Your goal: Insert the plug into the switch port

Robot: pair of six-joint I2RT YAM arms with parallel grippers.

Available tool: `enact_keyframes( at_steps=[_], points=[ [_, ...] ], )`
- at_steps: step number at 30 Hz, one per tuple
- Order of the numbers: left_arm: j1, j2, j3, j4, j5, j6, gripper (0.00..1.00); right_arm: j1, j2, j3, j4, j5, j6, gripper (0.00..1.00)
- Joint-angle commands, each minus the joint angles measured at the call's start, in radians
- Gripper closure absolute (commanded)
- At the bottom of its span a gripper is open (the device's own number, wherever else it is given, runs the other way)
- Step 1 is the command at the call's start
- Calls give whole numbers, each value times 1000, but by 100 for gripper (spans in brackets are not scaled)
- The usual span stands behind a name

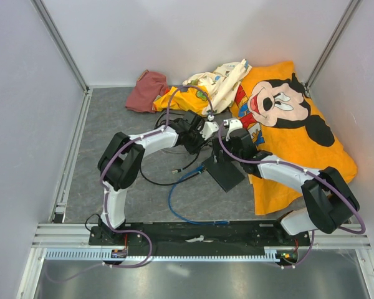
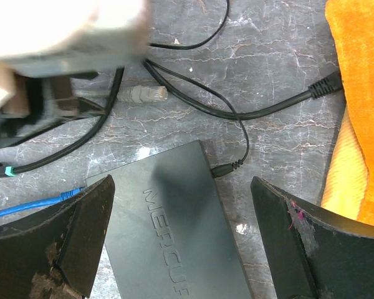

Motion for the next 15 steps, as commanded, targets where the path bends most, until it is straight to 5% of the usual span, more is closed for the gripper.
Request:
enact_keyframes(
  at_steps=[1,15],
  points=[
    [-4,56,56,-33,-23,60,58,-6,-22,-7,46,-20,10,2],
    [-31,152,82,-133,-101,69,63,-9,-22,-16,55,-33,12,2]
  ],
)
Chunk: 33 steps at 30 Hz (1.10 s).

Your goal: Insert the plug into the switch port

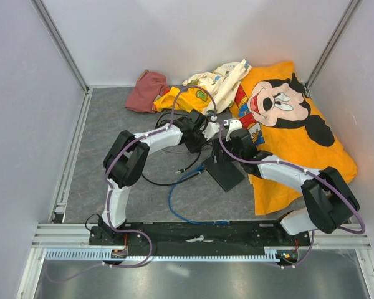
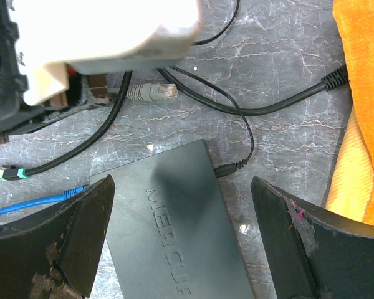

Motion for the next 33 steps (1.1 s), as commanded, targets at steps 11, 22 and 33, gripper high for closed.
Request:
enact_keyframes(
  at_steps=[11,22,33],
  points=[
    [-19,-79,-89,-180,-153,-40,98,-13,-32,-26,57,-10,17,2],
    [16,-309,-178,-430,-393,-268,98,-13,-26,-34,85,-67,31,2],
    [65,-582,-189,-363,-327,-366,99,-11,-39,-49,247,-318,94,2]
  ],
)
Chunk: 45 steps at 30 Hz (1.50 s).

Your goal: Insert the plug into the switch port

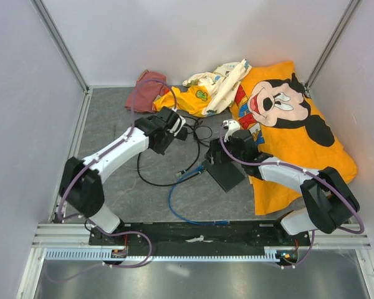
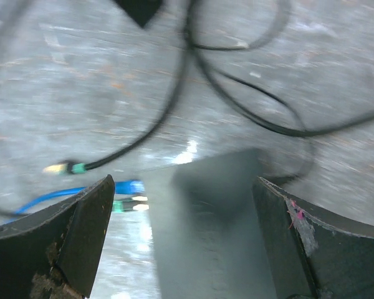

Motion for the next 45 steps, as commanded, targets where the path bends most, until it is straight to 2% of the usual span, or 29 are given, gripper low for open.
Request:
enact_keyframes(
  at_steps=[1,5,7,9,12,16,18,19,26,40,44,45],
  points=[
    [1,-166,-13,73,140,-64,98,-5,-37,-16,183,-188,100,3],
    [1,-199,-59,150,250,-100,98,-4,-21,-22,380,-293,241,4],
    [-1,-204,-93,191,269,-104,98,-4,2,-10,398,-285,265,4],
    [-1,-187,-119,210,254,-135,96,-4,22,19,343,-262,233,4],
    [1,-135,-148,274,177,-130,83,-4,23,23,275,-207,158,4],
    [2,-18,-99,283,162,-115,54,-4,8,26,169,-132,63,4],
    [1,45,-70,280,162,-74,47,-4,-7,18,140,-115,27,4],
    [4,65,-67,282,157,-61,47,-4,-11,13,138,-95,23,4],
    [47,197,-18,299,192,20,52,-5,8,-2,149,-121,7,3],
    [54,326,8,314,274,35,64,-5,6,-7,151,-136,-1,3],
    [61,338,2,306,323,25,79,-5,2,-8,149,-138,-1,3],
    [62,332,2,306,338,23,91,-5,2,-8,151,-142,-1,3]
  ],
)
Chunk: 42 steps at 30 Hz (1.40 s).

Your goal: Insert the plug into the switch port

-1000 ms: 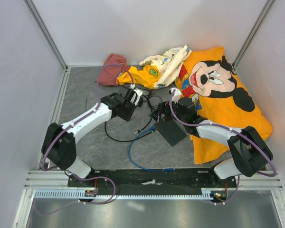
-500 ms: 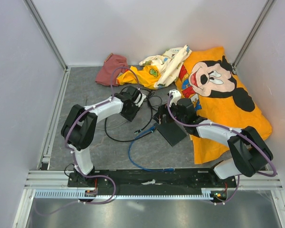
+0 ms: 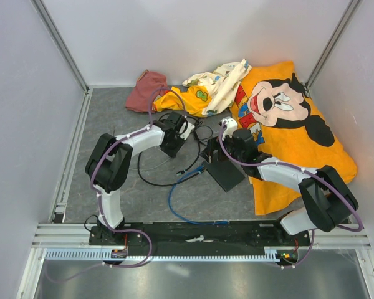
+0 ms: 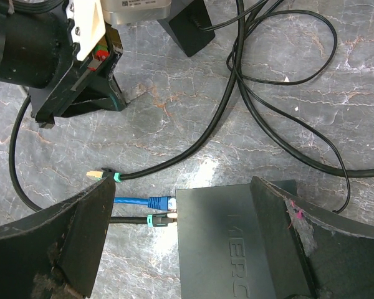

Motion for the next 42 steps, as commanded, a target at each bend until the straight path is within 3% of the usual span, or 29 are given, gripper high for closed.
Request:
enact_keyframes(
  at_steps=[1,9,17,29,38,42],
  points=[
    [7,41,1,36,86,6,94,-5,-12,1,12,-18,-15,3],
    [7,-177,-13,47,187,-16,98,-5,-44,20,15,-95,5,3],
    [7,-425,-58,58,358,-52,98,-8,-110,23,177,-277,59,4],
    [4,-554,-102,101,559,-57,98,-17,-24,120,426,-443,230,7],
    [4,-587,-113,128,620,-62,98,-25,72,132,576,-523,319,24],
    [4,-585,-114,137,628,-65,98,-26,100,127,653,-549,358,40]
  ],
)
